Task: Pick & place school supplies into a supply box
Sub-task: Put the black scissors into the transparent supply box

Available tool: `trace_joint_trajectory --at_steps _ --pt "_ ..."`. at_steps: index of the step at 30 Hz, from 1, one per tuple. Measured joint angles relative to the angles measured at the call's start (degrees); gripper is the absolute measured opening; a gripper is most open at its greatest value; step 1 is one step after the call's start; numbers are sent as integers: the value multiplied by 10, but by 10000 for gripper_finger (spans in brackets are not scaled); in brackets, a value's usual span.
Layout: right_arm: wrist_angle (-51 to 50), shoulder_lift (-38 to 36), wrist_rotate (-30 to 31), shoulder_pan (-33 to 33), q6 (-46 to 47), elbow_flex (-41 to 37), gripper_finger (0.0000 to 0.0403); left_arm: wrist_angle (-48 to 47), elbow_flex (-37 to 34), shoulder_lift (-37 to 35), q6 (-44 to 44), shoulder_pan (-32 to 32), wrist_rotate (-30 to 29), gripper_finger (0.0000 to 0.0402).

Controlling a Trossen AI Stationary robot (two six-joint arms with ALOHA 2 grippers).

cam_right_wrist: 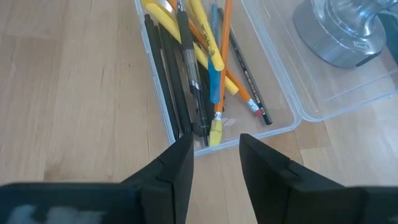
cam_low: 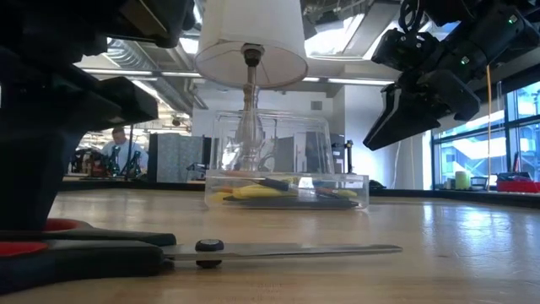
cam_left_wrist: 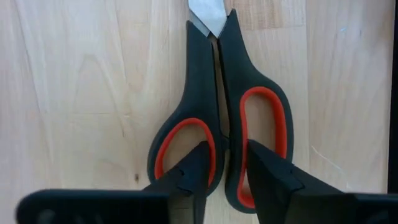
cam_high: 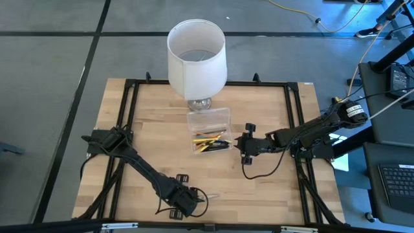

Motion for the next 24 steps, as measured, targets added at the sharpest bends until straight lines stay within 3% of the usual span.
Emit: trace_joint_trajectory --at_steps 5,13,21,24 --pt "0 0 0 0 0 0 133 0 -1 -4 1 0 5 63" --pt "0 0 0 0 -1 0 133 -25 -2 -54 3 18 10 66" --pt "0 0 0 0 -3 0 133 -79 -2 -109 -13 83 -37 65" --pt "-1 0 0 0 -2 0 133 -115 -2 -131 25 115 -52 65"
